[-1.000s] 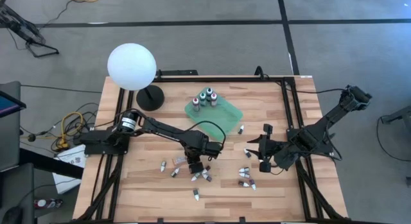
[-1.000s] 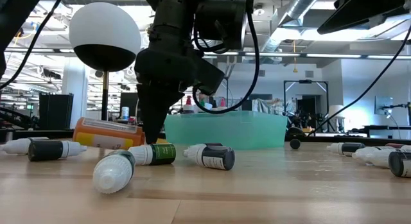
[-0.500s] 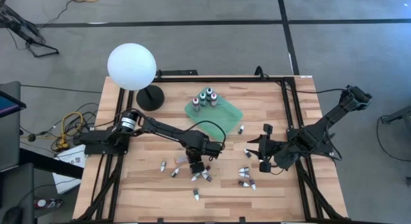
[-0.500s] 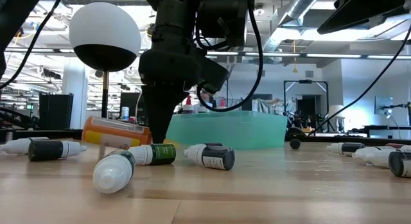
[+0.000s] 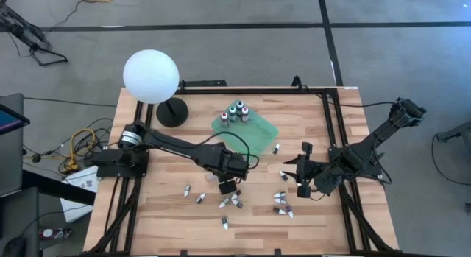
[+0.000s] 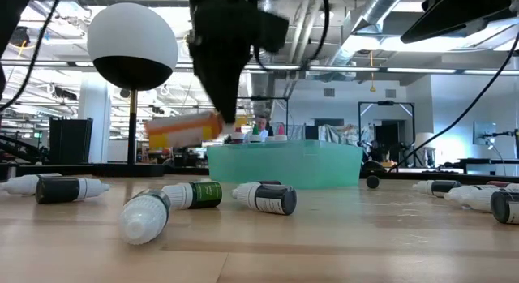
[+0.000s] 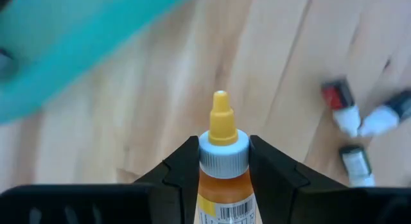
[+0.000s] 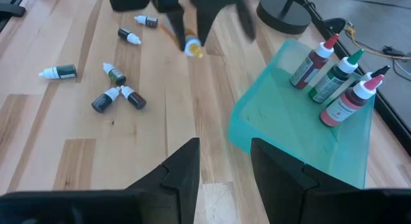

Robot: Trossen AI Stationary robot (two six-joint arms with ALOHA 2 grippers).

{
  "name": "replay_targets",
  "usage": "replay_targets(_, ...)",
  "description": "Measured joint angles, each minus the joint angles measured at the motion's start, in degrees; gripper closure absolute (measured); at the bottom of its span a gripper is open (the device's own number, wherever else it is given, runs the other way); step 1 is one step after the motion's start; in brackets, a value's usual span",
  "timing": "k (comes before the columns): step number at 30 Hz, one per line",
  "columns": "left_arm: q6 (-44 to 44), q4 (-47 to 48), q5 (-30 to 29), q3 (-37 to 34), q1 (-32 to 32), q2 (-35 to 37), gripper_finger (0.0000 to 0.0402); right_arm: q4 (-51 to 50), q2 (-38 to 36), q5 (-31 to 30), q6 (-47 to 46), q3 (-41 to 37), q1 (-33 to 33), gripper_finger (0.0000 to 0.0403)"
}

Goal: Pick & Place food coloring
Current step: Put the yellow food coloring bottle into the green bin

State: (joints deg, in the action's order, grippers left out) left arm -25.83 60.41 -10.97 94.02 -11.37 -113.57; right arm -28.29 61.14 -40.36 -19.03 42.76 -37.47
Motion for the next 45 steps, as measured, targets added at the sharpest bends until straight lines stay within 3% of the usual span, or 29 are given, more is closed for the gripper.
replay_targets(13,1.9,-11.7,-26.7,0.0,-1.5,6.1,0.0294,0.0,0.0,0.0,0.0,0.0,0.0,0.0272)
replay_targets(22,5.3,-17.2,-39.5,0.0,-1.2,6.1,0.0294,0.0,0.0,0.0,0.0,0.0,0.0,0.0272)
replay_targets(30,8.8,-26.1,-40.8,-1.9,-0.2,6.1,0.0295,0.0,0.0,0.0,0.1,0.0,0.0,0.0272)
replay_targets(45,13.4,-51.8,-40.7,-14.2,2.9,6.0,0.0295,0.0,0.0,0.0,0.0,0.0,0.0,0.0272)
